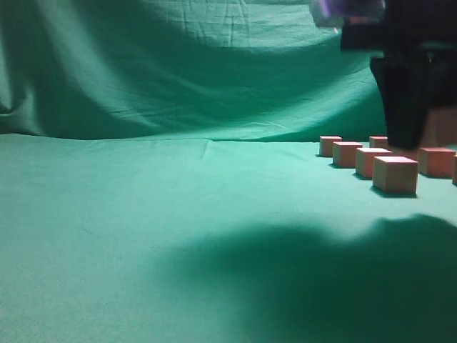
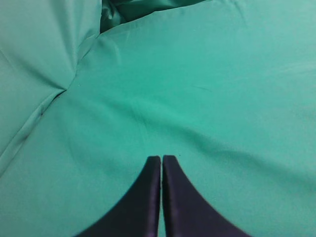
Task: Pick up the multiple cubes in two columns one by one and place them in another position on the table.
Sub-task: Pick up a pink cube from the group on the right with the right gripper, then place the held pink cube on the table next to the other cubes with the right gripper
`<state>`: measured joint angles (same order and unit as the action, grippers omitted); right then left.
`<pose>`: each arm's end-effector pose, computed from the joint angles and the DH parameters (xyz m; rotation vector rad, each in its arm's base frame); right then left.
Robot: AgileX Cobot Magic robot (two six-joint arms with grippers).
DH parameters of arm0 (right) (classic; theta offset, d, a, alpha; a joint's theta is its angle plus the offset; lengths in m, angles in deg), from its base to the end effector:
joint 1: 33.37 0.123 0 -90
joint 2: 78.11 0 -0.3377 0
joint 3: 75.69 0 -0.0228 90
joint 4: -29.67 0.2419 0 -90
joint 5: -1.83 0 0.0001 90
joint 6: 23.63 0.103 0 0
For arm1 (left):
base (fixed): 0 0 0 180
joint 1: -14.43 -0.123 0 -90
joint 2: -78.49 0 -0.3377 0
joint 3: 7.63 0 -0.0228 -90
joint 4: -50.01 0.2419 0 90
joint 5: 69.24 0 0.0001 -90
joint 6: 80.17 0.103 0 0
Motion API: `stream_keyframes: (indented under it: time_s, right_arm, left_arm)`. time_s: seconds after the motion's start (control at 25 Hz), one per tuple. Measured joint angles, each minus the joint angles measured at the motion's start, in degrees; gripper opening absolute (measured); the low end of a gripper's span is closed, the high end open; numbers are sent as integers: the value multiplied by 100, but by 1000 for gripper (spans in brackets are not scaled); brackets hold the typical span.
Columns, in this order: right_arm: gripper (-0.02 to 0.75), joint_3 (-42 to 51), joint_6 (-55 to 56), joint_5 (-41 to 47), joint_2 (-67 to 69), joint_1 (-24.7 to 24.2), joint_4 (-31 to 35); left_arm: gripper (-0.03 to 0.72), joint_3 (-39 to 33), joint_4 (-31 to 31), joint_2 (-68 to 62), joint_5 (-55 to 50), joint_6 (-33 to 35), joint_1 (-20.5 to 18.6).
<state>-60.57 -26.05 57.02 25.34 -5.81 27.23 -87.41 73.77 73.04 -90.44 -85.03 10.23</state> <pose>0.2792 0.1416 0.2534 -0.8157 2.9154 -0.0177 0.0004 0.0151 0.1718 0.1093 1.8410 0.3990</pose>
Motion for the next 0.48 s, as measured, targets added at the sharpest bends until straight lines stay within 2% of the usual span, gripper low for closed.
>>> stream_keyframes:
  time_s: [0.12,0.28,0.48]
  right_arm:
    - [253,-674,-825,437,0,0,280]
    - [253,-1316,-2105,407,55,0,925]
    - [253,-1866,-2588,244,464,0,1194]
  left_arm:
    - [0,0,0,0,0,0,0]
    - [0,0,0,0,0,0,0]
    - [0,0,0,0,0,0,0]
